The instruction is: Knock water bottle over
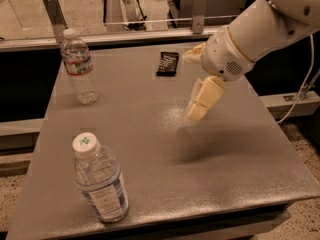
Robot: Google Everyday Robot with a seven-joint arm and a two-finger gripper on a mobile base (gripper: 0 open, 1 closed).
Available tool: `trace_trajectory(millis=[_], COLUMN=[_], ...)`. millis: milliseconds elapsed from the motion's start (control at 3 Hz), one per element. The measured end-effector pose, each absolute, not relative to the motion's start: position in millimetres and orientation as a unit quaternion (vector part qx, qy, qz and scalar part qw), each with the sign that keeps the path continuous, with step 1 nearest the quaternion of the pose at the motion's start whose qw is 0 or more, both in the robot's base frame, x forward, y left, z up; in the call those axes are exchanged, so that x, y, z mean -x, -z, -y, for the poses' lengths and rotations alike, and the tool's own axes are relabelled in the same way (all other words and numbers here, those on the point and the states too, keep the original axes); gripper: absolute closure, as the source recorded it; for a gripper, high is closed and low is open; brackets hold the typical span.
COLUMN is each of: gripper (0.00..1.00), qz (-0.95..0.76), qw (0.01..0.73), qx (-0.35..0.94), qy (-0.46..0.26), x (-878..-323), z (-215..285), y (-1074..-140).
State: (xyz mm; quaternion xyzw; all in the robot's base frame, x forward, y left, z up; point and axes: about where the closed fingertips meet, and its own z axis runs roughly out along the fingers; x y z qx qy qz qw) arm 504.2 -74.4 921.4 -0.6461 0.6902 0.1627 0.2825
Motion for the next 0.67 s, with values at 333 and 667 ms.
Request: trace_trajectory(millis=[333,667], gripper=[0.0,0.0], qz=[-0.673,-0.672], qw=[0.307,0.307], qx=[0.638,0.638], qy=[-0.216,-0.216], x=[-512.5,-512.5], z=[33.2,33.1], y=[-926.3,-926.4])
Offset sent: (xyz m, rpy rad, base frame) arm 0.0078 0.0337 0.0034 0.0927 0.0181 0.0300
